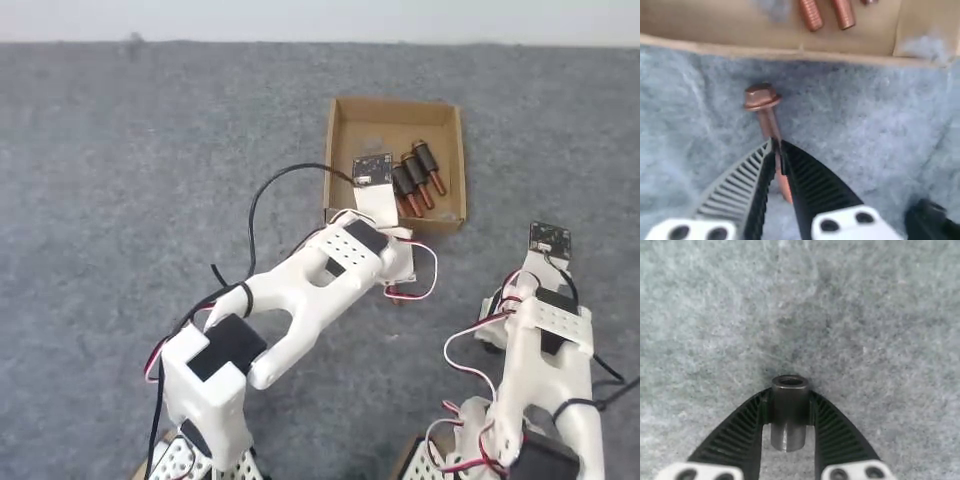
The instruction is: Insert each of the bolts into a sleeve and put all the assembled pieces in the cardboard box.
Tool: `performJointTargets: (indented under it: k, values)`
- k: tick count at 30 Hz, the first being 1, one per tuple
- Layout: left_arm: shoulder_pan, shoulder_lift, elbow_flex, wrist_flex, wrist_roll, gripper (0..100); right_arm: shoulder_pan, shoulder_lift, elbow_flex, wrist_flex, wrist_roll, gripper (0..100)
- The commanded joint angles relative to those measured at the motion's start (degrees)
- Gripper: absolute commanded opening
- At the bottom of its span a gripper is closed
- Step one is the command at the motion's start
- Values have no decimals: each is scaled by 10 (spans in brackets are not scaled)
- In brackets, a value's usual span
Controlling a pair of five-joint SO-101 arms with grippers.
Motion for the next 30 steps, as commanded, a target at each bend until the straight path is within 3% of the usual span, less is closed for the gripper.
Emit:
performJointTargets:
  k: [1,7,10,17,24,30]
  values:
    - [-5,-5,-18,15,-8,46,-7,-27,-3,-7,-5,6]
    - [-7,-5,-18,28,43,229,-7,-27,-2,-6,-5,6]
    - [-7,0,-18,27,45,276,-8,-27,-2,-6,-5,6]
    - [-40,1,-18,-1,46,265,-8,-27,-2,-6,-5,6]
    - [-47,2,-16,-11,46,117,-8,-27,-2,-6,-5,6]
    - [-34,39,-46,11,46,142,-7,-27,-2,-6,-5,6]
